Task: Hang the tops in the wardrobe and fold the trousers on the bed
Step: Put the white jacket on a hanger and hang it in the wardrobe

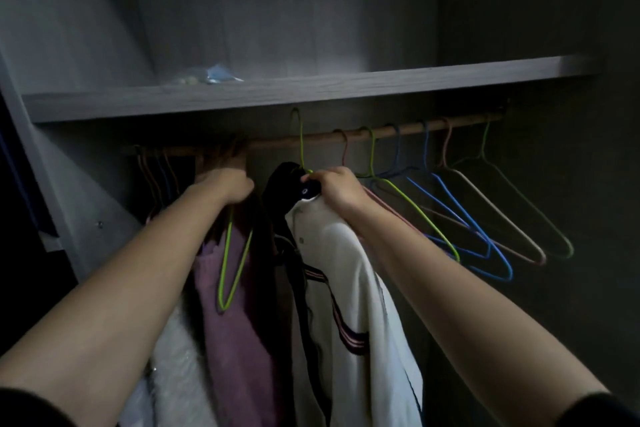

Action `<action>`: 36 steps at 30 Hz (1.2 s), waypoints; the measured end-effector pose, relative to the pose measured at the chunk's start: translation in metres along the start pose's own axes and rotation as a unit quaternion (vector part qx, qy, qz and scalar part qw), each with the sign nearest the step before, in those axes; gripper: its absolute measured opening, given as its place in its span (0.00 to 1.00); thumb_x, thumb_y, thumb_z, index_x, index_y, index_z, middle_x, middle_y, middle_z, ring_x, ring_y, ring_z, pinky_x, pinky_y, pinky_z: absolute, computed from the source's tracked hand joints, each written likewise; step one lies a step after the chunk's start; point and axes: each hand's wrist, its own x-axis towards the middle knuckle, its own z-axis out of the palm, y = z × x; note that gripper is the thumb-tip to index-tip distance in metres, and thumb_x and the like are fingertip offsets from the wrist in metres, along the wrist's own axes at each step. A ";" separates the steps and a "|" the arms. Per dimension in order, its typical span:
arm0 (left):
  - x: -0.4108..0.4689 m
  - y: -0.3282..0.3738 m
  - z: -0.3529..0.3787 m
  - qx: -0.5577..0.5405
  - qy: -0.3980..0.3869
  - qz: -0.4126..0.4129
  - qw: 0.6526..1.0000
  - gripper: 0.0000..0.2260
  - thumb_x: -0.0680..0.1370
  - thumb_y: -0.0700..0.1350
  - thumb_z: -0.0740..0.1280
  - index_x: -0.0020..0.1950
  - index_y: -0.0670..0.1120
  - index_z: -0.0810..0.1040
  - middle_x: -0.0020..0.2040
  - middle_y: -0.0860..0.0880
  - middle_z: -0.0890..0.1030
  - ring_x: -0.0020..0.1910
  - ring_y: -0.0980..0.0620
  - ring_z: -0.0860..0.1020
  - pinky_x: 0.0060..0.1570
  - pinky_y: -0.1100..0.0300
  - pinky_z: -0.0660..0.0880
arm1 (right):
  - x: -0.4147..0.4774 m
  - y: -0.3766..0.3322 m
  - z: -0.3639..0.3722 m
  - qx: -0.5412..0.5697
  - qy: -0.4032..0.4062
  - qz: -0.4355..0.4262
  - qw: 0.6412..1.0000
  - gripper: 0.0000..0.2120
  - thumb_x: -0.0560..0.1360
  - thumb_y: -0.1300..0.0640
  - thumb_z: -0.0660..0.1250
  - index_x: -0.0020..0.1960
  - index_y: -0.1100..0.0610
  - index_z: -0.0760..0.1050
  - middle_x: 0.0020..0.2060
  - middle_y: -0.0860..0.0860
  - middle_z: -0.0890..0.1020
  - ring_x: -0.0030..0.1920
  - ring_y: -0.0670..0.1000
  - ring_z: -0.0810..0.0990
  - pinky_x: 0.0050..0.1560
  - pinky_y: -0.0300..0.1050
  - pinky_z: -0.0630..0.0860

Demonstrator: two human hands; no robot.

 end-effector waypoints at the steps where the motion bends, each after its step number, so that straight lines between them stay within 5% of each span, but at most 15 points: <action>1: 0.001 -0.006 0.008 -0.014 0.001 0.004 1.000 0.41 0.73 0.45 0.68 0.81 0.51 0.50 0.81 0.49 0.47 0.79 0.47 0.46 0.75 0.41 0.50 | 0.010 0.005 0.007 -0.015 0.013 0.002 1.000 0.08 0.76 0.62 0.66 0.45 0.65 0.83 0.41 0.58 0.85 0.46 0.52 0.83 0.48 0.48 0.76; 3: 0.001 -0.012 0.020 -0.046 0.019 0.012 0.999 0.41 0.72 0.41 0.67 0.81 0.52 0.50 0.81 0.51 0.46 0.79 0.48 0.45 0.74 0.42 0.51 | 0.022 0.023 0.021 0.000 0.023 0.042 0.999 0.09 0.75 0.62 0.65 0.43 0.66 0.82 0.37 0.57 0.82 0.41 0.54 0.80 0.41 0.49 0.74; 8: 0.005 -0.015 0.034 -0.062 0.078 0.040 0.994 0.40 0.71 0.39 0.66 0.81 0.49 0.53 0.81 0.50 0.49 0.80 0.47 0.47 0.76 0.46 0.50 | 0.024 0.056 0.048 -0.062 0.025 0.049 0.997 0.14 0.77 0.56 0.66 0.33 0.52 0.78 0.34 0.51 0.80 0.40 0.52 0.78 0.42 0.47 0.71; 13: 0.005 -0.018 0.041 -0.060 0.090 0.047 0.993 0.40 0.70 0.39 0.67 0.81 0.48 0.53 0.81 0.48 0.49 0.80 0.45 0.47 0.77 0.46 0.47 | 0.016 0.049 0.040 -0.162 -0.028 0.041 0.985 0.18 0.81 0.51 0.63 0.35 0.56 0.75 0.26 0.51 0.74 0.29 0.52 0.76 0.33 0.46 0.72; 18: 0.008 -0.011 0.024 -0.058 0.017 0.015 0.998 0.37 0.75 0.45 0.64 0.81 0.49 0.50 0.81 0.48 0.47 0.80 0.46 0.46 0.77 0.46 0.49 | -0.004 0.047 0.007 -0.204 -0.014 0.023 0.979 0.19 0.81 0.46 0.60 0.44 0.59 0.79 0.39 0.59 0.84 0.43 0.63 0.85 0.49 0.60 0.81; 22: -0.011 0.011 -0.006 -0.073 -0.028 -0.017 0.997 0.25 0.82 0.55 0.54 0.78 0.49 0.60 0.80 0.45 0.57 0.78 0.43 0.56 0.74 0.45 0.53 | -0.035 0.042 -0.038 -0.379 0.101 -0.107 0.913 0.17 0.82 0.46 0.59 0.57 0.56 0.80 0.54 0.59 0.82 0.56 0.61 0.79 0.54 0.51 0.75; 26: -0.061 0.054 0.000 -0.124 0.156 0.047 0.979 0.23 0.82 0.56 0.53 0.73 0.48 0.69 0.75 0.43 0.67 0.72 0.39 0.64 0.69 0.38 0.60 | -0.067 0.061 -0.089 -0.478 0.212 -0.204 0.828 0.20 0.81 0.46 0.59 0.67 0.55 0.73 0.59 0.57 0.76 0.57 0.60 0.76 0.54 0.55 0.76; 31: -0.124 0.124 0.029 -0.190 0.225 0.182 0.938 0.24 0.81 0.55 0.56 0.77 0.49 0.65 0.79 0.42 0.58 0.78 0.42 0.57 0.73 0.40 0.55 | -0.129 0.108 -0.142 -0.551 0.257 -0.126 0.784 0.26 0.79 0.45 0.61 0.74 0.55 0.67 0.73 0.60 0.67 0.71 0.62 0.68 0.66 0.58 0.69; 36: -0.186 0.192 0.077 -0.253 0.162 0.238 0.924 0.28 0.81 0.56 0.57 0.79 0.47 0.60 0.80 0.41 0.55 0.79 0.41 0.53 0.75 0.39 0.51 | -0.232 0.155 -0.183 -0.609 0.287 -0.046 0.738 0.29 0.79 0.44 0.58 0.77 0.54 0.64 0.78 0.61 0.58 0.76 0.63 0.59 0.73 0.58 0.60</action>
